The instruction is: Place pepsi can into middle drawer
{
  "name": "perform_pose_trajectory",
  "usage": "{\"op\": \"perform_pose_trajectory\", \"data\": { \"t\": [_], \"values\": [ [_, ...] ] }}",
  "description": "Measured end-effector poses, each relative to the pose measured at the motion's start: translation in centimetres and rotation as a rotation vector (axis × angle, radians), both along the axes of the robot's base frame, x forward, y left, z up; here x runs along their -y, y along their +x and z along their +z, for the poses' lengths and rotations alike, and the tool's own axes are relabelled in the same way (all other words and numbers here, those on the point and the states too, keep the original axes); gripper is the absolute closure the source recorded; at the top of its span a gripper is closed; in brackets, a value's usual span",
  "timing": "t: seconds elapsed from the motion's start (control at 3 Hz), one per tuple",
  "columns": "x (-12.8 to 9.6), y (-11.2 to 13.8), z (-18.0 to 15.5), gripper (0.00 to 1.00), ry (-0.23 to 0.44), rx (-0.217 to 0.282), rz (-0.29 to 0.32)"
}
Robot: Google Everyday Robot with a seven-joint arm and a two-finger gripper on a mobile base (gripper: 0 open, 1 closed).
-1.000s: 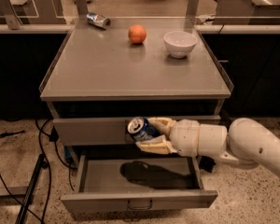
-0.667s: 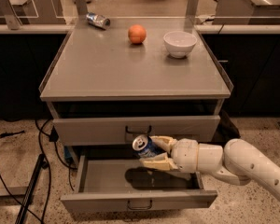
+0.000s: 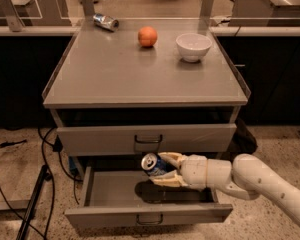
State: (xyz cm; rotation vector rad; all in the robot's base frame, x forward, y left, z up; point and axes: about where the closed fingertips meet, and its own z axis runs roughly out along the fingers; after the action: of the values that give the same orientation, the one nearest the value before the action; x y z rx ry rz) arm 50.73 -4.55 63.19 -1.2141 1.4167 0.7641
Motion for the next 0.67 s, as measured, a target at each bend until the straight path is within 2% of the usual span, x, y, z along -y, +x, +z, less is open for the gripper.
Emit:
{"op": "perform_pose_trajectory", "data": {
  "t": [0.67],
  "values": [
    [0.3, 3.0, -7.5, 1.0, -0.076, 0.078, 0.021]
  ]
}}
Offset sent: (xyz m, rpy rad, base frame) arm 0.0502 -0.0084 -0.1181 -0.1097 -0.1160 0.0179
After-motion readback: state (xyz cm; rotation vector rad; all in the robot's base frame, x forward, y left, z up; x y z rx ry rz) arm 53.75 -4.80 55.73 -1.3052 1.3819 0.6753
